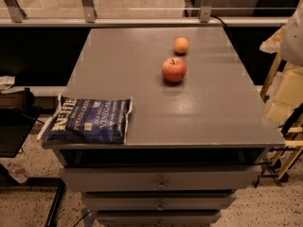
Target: Move apple near blue chip bag
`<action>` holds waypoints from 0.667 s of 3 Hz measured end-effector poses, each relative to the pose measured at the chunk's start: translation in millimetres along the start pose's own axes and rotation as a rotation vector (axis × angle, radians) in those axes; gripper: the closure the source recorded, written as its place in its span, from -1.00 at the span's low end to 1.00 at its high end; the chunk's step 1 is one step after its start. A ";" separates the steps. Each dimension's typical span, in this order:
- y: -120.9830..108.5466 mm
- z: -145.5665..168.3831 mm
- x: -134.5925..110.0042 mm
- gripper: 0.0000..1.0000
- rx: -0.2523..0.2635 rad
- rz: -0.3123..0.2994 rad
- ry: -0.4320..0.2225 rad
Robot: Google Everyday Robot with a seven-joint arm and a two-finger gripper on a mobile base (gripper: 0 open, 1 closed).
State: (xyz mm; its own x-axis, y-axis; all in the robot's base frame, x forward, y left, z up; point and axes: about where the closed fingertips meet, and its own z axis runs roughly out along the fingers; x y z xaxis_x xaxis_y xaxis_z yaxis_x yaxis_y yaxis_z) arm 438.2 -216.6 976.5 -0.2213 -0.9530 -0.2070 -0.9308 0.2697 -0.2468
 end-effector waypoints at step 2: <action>-3.5 1.0 -1.9 -1.00 0.006 0.020 -0.042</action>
Offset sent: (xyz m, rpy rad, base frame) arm 0.0095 0.0008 -0.0048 0.1025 -0.0116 -0.0230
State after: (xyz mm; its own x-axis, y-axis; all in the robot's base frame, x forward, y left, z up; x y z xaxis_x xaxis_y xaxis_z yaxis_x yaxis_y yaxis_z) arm 442.2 -215.6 976.8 -0.2276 -0.9407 -0.2515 -0.9243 0.2900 -0.2481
